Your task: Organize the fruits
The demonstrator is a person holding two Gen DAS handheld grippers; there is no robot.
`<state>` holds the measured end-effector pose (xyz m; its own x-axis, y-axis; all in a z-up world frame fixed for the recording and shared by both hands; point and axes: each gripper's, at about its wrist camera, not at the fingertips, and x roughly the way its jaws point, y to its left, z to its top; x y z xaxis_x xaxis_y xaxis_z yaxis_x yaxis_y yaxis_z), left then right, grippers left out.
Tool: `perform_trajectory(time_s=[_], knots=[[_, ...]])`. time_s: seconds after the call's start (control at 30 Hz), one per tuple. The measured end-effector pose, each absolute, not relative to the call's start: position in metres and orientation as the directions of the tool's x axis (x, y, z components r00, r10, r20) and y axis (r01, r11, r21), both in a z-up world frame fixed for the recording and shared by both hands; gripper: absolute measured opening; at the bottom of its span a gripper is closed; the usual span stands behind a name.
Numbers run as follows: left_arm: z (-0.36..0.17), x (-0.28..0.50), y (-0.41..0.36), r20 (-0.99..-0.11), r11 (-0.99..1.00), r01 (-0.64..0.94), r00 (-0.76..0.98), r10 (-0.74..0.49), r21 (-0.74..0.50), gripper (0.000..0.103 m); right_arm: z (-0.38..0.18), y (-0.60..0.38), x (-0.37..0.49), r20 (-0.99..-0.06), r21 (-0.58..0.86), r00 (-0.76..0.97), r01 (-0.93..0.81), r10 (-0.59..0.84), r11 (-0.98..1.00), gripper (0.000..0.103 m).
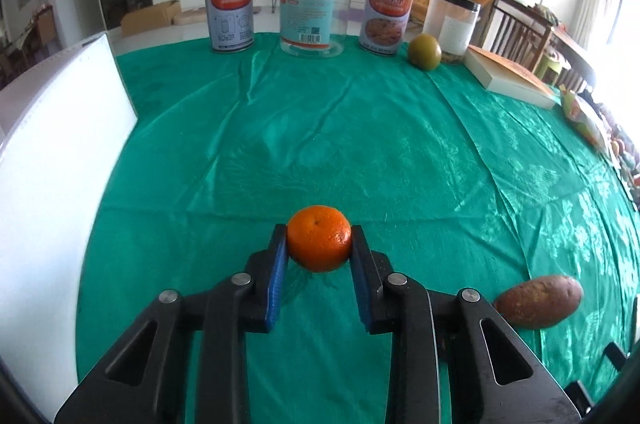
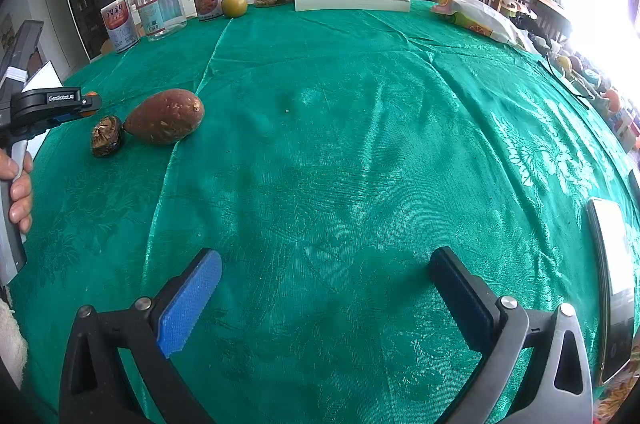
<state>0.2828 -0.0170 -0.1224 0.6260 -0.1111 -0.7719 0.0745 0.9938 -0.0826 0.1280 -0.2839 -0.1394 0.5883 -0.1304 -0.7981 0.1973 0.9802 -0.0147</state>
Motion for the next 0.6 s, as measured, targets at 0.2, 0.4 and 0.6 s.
perform_trajectory(time_s=[0.2,0.4,0.6], knots=[[-0.114,0.198,-0.003,-0.813,0.979,0.135,0.547,-0.2,-0.15,0.03,-0.139,-0.284,0.128,-0.798,-0.015,0.588,0.197,-0.131,0.98,0.103],[-0.133,0.146,0.005,-0.818,0.978,0.162,0.539,-0.202,-0.134,0.034,-0.139,-0.284,0.128,-0.798,-0.015,0.588,0.197,-0.131,0.98,0.103],[-0.14,0.143,0.006,-0.792,0.988,0.135,0.595,-0.137,-0.07,0.088,-0.139,-0.284,0.128,-0.798,-0.015,0.588,0.197,-0.13,0.98,0.103]])
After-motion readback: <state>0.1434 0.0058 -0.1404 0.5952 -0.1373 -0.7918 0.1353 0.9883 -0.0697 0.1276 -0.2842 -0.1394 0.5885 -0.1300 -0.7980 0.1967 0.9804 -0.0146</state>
